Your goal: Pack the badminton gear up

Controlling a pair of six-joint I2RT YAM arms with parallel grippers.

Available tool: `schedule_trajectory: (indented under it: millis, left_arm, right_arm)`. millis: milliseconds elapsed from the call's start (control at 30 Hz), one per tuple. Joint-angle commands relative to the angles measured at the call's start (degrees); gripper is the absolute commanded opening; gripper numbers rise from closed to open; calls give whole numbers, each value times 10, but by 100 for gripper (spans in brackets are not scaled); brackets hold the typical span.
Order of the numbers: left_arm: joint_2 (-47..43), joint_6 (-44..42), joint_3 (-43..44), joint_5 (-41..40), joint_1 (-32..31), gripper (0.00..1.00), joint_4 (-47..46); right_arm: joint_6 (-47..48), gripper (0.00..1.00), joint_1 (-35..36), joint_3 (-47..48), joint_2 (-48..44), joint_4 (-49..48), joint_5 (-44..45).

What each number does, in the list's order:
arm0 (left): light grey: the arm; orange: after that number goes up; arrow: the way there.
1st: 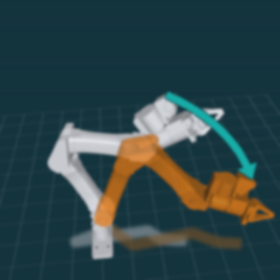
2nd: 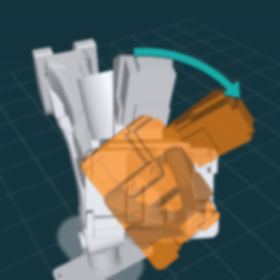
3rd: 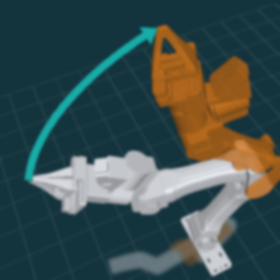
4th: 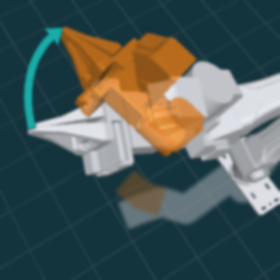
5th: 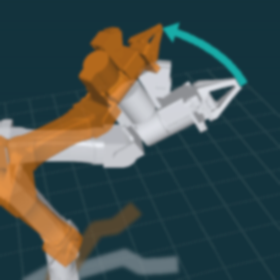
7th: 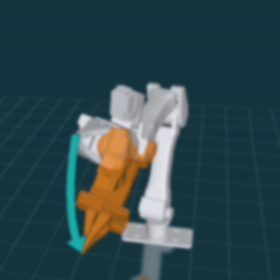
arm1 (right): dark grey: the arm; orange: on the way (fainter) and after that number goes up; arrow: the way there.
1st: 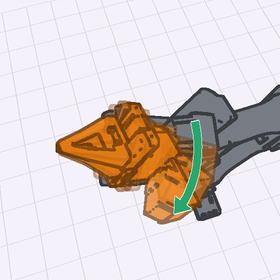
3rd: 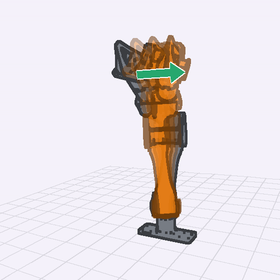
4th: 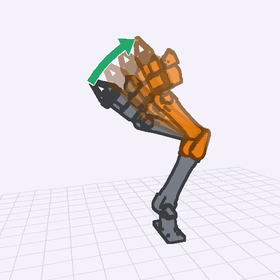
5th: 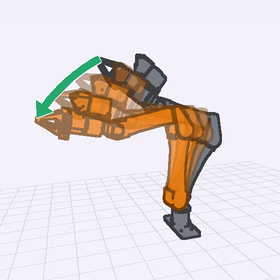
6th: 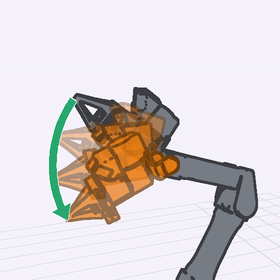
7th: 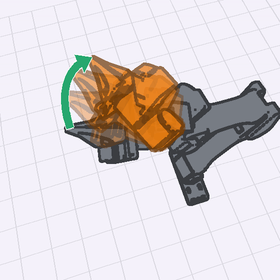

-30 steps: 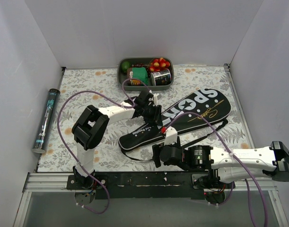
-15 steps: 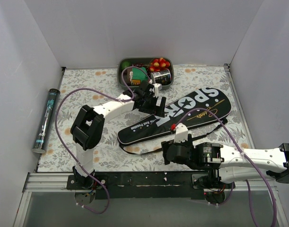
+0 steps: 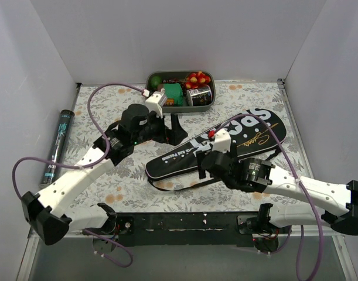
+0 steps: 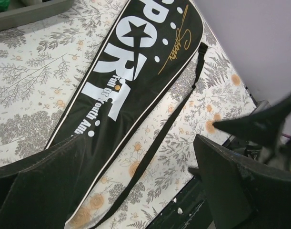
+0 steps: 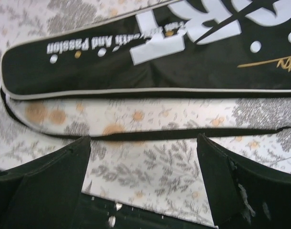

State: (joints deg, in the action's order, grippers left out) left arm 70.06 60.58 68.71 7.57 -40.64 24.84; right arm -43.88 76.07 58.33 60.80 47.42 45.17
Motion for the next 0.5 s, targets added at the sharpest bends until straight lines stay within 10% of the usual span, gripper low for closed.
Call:
schedule_trajectory:
  millis: [0, 333, 467]
  left_arm:
    - [-53, 29, -50, -43, -2, 98, 31]
    - [-157, 51, -103, -90, -2, 98, 48]
    - [-166, 64, -112, -169, -2, 98, 50]
  right_arm:
    - [158, 98, -155, 1, 5, -143, -113]
    - [292, 98, -394, 74, 14, -181, -314]
    - [283, 98, -393, 130, 32, -123, -213]
